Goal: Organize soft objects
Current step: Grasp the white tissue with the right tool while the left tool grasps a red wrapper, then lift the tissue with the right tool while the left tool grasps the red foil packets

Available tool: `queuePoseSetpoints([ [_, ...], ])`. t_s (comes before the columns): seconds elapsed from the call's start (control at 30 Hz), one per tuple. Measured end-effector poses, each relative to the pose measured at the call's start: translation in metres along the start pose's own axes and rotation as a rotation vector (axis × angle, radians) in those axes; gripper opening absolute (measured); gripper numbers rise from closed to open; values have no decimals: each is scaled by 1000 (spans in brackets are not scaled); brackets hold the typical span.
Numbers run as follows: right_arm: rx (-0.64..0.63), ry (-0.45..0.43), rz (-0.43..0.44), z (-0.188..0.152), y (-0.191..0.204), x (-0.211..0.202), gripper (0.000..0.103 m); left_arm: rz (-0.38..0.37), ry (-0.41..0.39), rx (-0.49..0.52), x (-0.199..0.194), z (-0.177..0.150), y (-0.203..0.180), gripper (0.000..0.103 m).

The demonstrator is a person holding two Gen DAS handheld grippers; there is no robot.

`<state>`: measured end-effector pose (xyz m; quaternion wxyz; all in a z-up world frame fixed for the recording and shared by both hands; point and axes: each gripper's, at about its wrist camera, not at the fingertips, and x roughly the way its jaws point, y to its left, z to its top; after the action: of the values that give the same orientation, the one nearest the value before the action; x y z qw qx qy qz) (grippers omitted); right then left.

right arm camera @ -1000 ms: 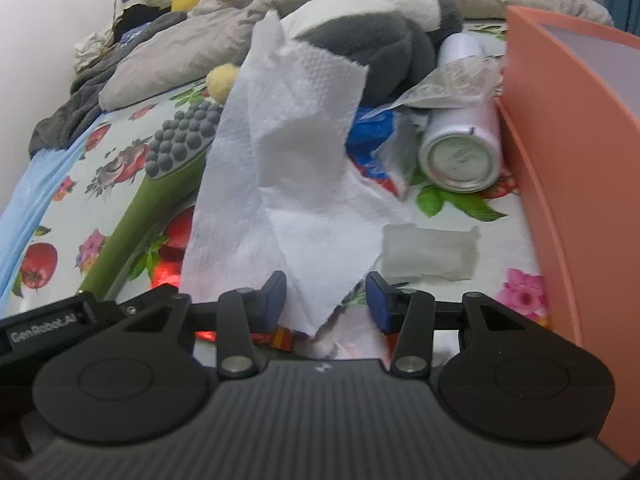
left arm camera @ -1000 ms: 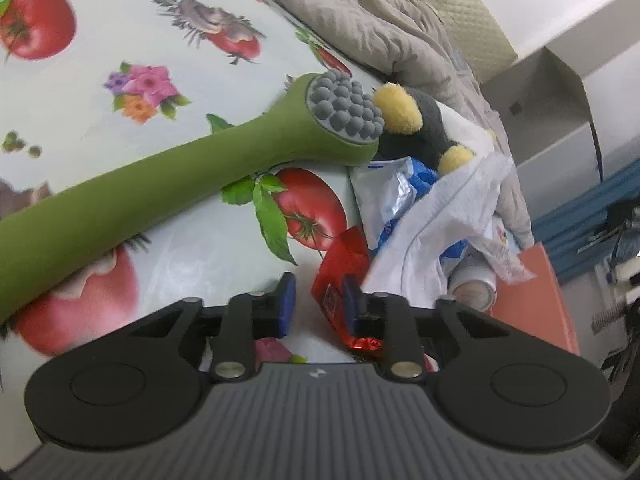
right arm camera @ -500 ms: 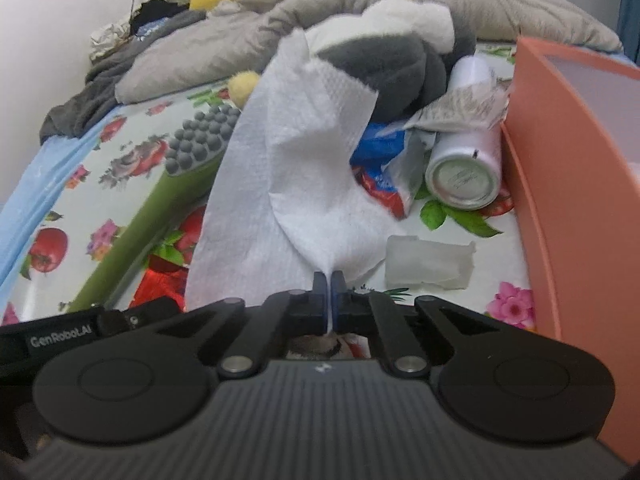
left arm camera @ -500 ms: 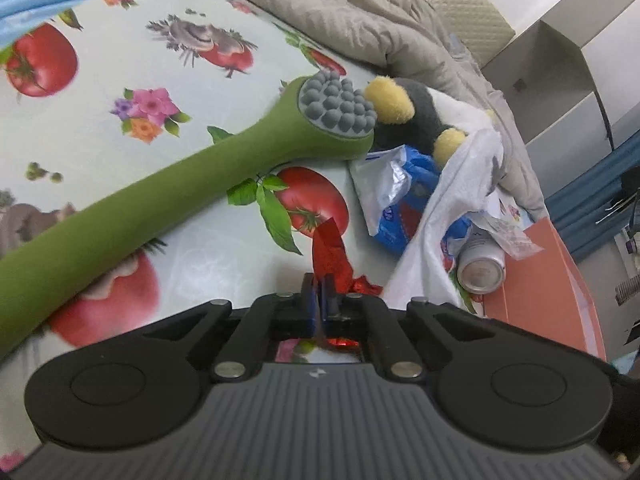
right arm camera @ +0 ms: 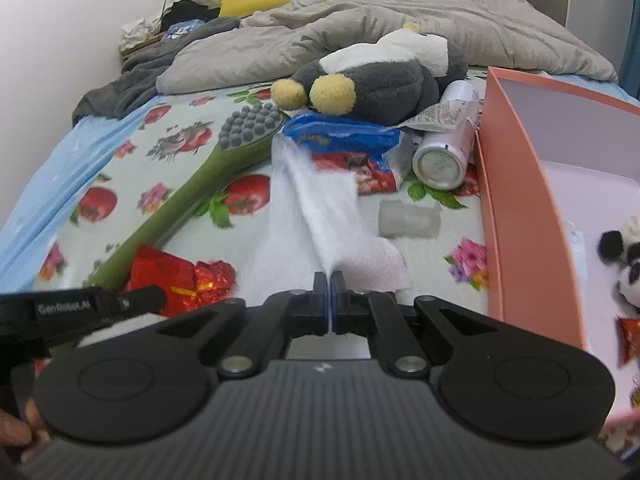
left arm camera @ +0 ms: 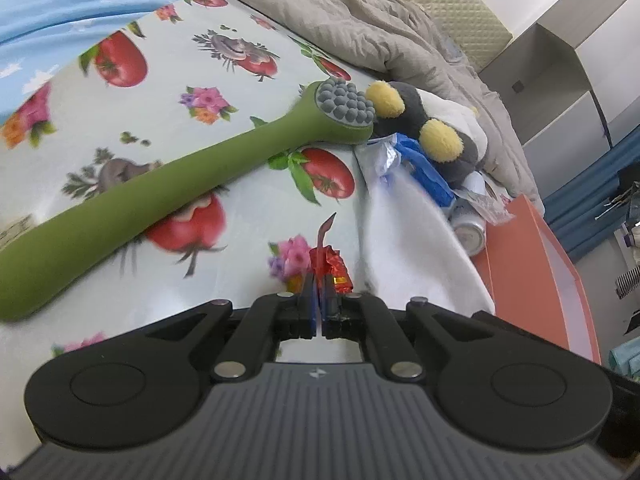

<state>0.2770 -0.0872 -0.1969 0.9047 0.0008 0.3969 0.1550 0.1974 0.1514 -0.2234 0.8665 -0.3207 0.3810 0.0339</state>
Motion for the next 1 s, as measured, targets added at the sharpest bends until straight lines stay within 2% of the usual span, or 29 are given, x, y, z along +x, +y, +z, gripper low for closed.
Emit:
queuePoseSetpoints([
  [0.4, -41, 35, -13, -51, 5, -55, 5, -1, 19, 9, -48, -43, 23, 2],
  [0.57, -70, 55, -1, -65, 12, -66, 5, 2, 35, 21, -58, -46, 31, 2],
  [0.8, -32, 73, 42, -68, 11, -70, 8, 15, 42, 36, -65, -47, 31, 3],
  [0.87, -25, 79, 47, -68, 10, -71, 8, 20, 52, 37, -65, -47, 31, 12],
  [0.93, -11, 88, 56, -68, 8, -70, 9, 26, 45, 37, -67, -47, 32, 39],
  [0.97, -2, 94, 60, -68, 7, -69, 11, 28, 37, 38, -69, -47, 31, 44],
  [1.0, 3, 95, 60, -68, 5, -68, 24, 27, 27, 43, -71, -46, 31, 47],
])
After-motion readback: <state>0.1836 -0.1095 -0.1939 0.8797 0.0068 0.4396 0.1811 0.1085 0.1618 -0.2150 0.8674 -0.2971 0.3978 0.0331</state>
